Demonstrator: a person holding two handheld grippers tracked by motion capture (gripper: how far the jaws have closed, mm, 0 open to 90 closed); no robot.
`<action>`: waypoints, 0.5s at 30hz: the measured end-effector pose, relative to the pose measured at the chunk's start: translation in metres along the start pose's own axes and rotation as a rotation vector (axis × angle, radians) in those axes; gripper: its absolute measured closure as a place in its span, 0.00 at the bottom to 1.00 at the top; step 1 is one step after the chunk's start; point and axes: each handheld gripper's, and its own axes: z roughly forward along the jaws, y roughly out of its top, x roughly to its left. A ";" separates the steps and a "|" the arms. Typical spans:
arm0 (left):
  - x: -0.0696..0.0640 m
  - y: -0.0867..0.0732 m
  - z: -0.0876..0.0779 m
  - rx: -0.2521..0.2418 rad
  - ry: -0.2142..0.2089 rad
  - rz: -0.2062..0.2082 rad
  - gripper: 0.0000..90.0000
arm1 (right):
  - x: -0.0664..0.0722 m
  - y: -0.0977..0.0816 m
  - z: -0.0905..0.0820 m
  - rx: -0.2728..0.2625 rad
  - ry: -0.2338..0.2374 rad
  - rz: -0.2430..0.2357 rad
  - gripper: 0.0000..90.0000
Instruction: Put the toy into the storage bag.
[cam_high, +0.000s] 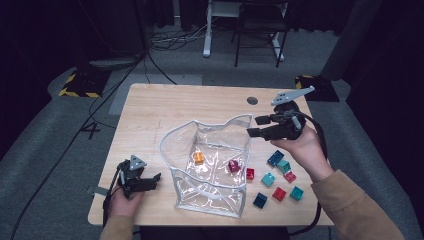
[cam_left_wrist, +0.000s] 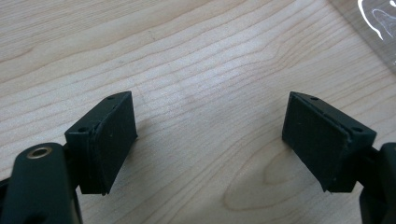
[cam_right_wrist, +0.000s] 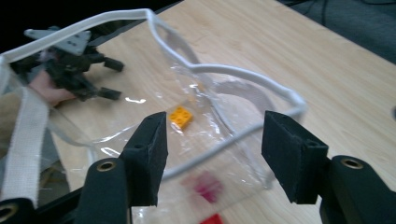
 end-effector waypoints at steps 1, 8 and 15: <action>0.000 0.000 0.000 0.000 0.000 0.000 0.20 | -0.003 -0.002 -0.003 -0.008 -0.012 0.009 0.45; 0.000 0.000 0.000 0.000 0.000 -0.001 0.20 | -0.026 -0.020 -0.018 0.002 -0.095 0.055 0.37; 0.000 0.000 0.000 0.001 0.003 -0.001 0.20 | -0.052 -0.038 -0.025 -0.001 -0.149 0.115 0.30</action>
